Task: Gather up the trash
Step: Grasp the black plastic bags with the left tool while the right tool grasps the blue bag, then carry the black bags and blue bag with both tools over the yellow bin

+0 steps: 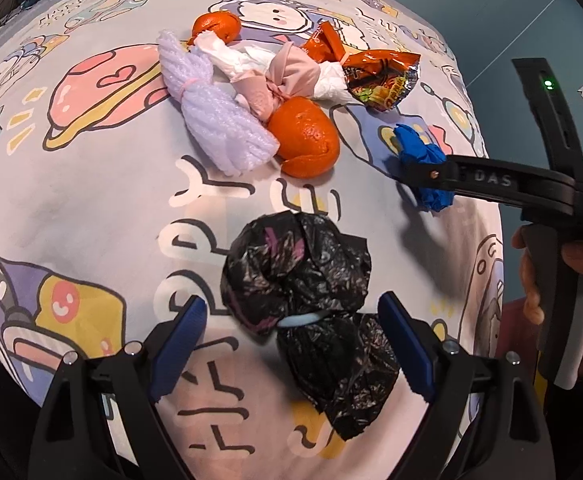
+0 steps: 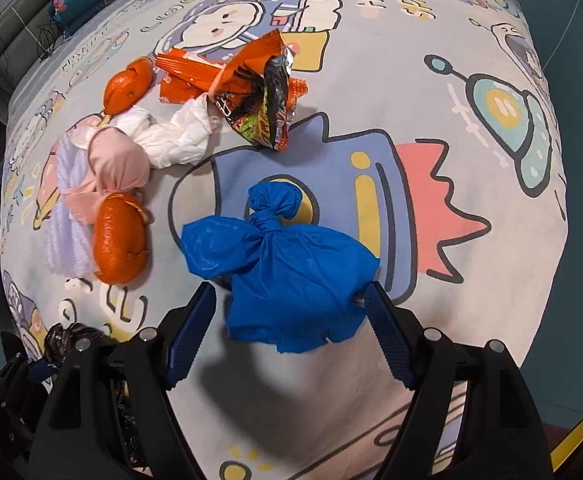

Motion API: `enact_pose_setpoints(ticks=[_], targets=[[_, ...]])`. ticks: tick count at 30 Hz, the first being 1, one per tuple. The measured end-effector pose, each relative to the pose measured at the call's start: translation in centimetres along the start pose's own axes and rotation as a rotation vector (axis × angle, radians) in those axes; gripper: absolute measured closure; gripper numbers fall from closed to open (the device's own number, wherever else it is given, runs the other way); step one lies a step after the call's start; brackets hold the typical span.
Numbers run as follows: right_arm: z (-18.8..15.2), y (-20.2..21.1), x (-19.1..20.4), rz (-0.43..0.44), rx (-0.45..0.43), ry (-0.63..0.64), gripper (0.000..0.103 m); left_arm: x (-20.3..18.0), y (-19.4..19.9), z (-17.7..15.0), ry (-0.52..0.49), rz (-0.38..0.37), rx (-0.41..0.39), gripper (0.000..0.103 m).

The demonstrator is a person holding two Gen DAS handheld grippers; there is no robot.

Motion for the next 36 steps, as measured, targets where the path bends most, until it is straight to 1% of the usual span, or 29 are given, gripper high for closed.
enact_pose_setpoints(ticks=[7, 8, 10, 13, 14, 15, 16, 17, 18, 21, 23, 25, 30, 36], targets=[[0.0, -0.9, -0.4, -0.002, 0.009, -0.016, 0.030, -0.1, -0.4, -0.2, -0.020, 0.015, -0.009, 0.020], [0.0, -0.9, -0.4, -0.001, 0.005, -0.019, 0.030, -0.1, -0.4, -0.2, -0.020, 0.016, -0.012, 0.021], [0.0, -0.9, -0.5, 0.004, 0.001, -0.030, 0.031, 0.0, -0.4, -0.2, -0.011, 0.020, -0.020, 0.026], [0.0, -0.7, -0.8, 0.011, -0.005, -0.048, 0.034, 0.2, -0.3, -0.1, 0.001, 0.019, -0.027, 0.038], [0.0, -0.7, -1.0, 0.008, -0.008, -0.053, 0.036, 0.4, -0.2, -0.2, 0.008, 0.017, -0.029, 0.047], [0.0, -0.6, -1.1, 0.003, -0.012, -0.057, 0.041, 0.7, -0.1, -0.2, 0.026, 0.016, -0.032, 0.052], [0.1, -0.5, -1.4, 0.005, -0.016, -0.069, 0.044, 0.9, 0.0, -0.2, 0.045, 0.013, -0.032, 0.054], [0.2, -0.4, -1.6, 0.013, -0.016, -0.082, 0.045, 1.2, 0.1, -0.2, 0.059, 0.007, -0.034, 0.058], [0.3, -0.4, -1.8, 0.016, -0.015, -0.091, 0.049, 1.5, 0.2, -0.2, 0.073, 0.002, -0.037, 0.063], [0.3, -0.4, -2.4, 0.032, -0.016, -0.119, 0.054, 1.5, 0.3, -0.3, 0.077, -0.002, -0.036, 0.070], [0.4, -0.3, -2.5, 0.031, -0.016, -0.125, 0.058, 1.4, 0.4, -0.4, 0.073, -0.003, -0.036, 0.072], [0.3, -0.4, -2.4, 0.026, -0.017, -0.129, 0.064, 1.0, 0.5, -0.5, 0.058, 0.000, -0.037, 0.074], [0.2, 0.0, -2.4, 0.017, -0.024, -0.135, 0.074, 0.5, 0.8, -0.9, 0.036, -0.005, -0.031, 0.075], [-0.1, 1.0, -2.4, 0.035, -0.030, -0.134, 0.078, 0.3, 1.8, -1.2, 0.021, -0.001, -0.038, 0.075]])
Point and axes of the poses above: each gripper's, at about its wrist camera, not at the fingertips, and y roughly against the way its jaws point, x to its left, z to its top, the point moved 3 cm from there along -y, roughly the way its jaws point, and after that the axes turned 1 degree about x, right-handed, at the moved point
